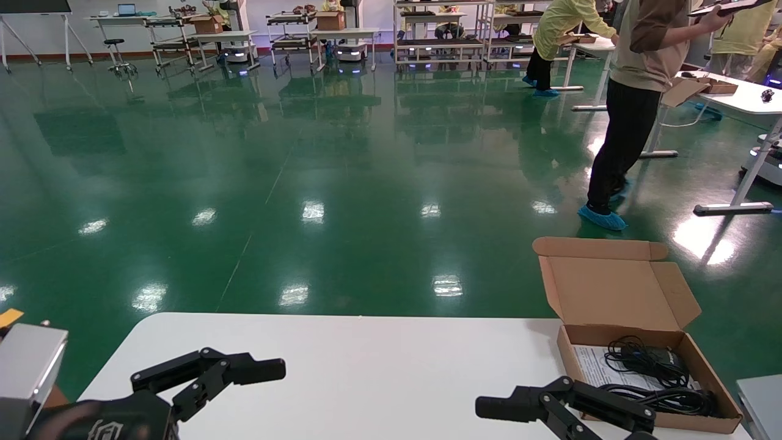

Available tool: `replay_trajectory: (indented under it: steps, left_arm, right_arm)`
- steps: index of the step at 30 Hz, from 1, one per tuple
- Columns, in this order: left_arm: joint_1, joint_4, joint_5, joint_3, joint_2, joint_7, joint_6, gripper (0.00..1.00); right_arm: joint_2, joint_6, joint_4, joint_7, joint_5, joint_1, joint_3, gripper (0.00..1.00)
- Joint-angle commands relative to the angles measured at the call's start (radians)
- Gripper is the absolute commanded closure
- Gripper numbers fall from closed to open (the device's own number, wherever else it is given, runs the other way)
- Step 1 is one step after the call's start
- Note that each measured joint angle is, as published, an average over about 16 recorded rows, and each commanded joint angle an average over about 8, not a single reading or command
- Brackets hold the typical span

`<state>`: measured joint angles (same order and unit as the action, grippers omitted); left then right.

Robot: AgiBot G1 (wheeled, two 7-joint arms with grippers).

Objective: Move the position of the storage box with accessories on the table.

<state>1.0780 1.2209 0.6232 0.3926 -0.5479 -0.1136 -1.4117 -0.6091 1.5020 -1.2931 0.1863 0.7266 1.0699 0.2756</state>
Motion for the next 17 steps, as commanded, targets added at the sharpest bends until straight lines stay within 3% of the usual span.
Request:
replay_trajectory:
  steps: [1,17]
  left_arm:
    - [0.0,0.0,0.0,0.0,0.0,0.0,0.0,0.0]
    - [0.0,0.0,0.0,0.0,0.0,0.0,0.0,0.0]
  right_arm:
    - [-0.001,-0.002,0.002,0.0,0.001,0.001,0.001,0.0]
    - [-0.002,-0.006,0.009,0.001,0.003,0.004,0.004,0.0]
